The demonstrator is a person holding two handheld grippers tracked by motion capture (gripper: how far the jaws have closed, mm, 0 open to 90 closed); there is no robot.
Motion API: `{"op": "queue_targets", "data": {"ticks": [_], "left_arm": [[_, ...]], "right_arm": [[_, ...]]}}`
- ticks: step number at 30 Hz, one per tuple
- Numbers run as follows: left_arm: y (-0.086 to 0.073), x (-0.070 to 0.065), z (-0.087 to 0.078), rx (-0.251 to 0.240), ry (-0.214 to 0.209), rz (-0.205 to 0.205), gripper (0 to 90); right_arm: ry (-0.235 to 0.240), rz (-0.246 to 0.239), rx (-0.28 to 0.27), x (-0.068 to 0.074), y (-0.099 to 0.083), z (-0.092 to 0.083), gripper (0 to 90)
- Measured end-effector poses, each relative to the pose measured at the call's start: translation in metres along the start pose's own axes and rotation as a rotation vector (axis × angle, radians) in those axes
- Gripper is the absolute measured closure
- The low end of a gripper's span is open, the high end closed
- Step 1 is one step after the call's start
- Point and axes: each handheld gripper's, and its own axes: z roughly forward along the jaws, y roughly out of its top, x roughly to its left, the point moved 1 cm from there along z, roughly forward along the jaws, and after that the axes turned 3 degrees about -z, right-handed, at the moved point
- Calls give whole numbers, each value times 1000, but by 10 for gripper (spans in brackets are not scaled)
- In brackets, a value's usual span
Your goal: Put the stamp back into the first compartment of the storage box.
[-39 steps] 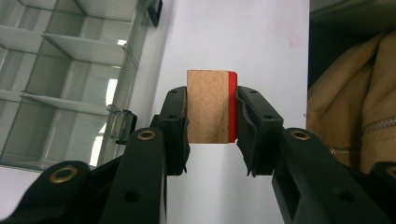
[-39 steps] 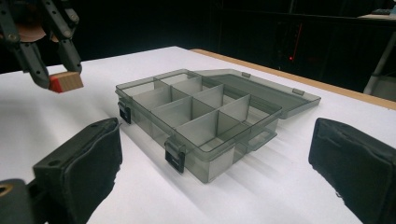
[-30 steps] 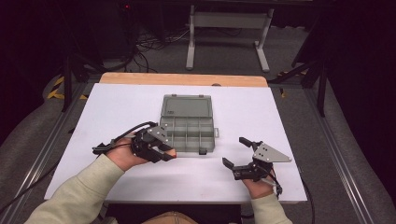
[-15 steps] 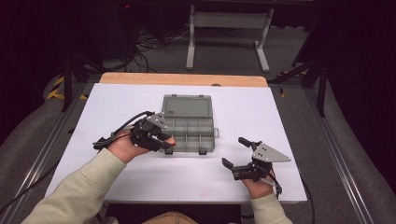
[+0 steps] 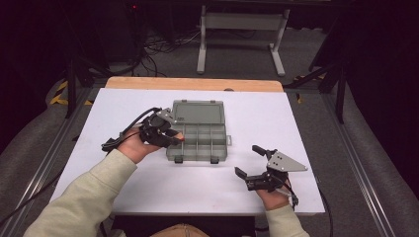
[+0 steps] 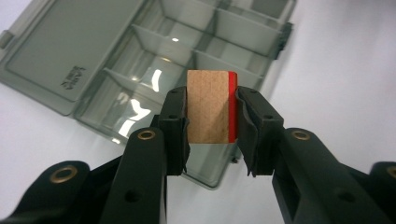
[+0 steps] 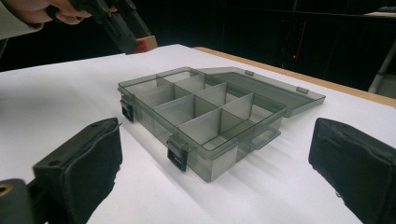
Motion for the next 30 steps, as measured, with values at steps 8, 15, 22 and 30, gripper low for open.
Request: {"op": "queue_targets", "data": {"ticks": [8,15,22,30], "left_arm": [[3,8,7,-7,46,-30,660],[2,18,15,7,74,-64,660],[3,26,23,18,85,-92,660],[1,39,31,20,95,-144,659]], "right_arm": [[1,-2,1,0,0,0,33],[5,-5,4,0,0,1,33],[7,-5,5,1,0,1,33],[9,-5,4,1,0,1,33]]}}
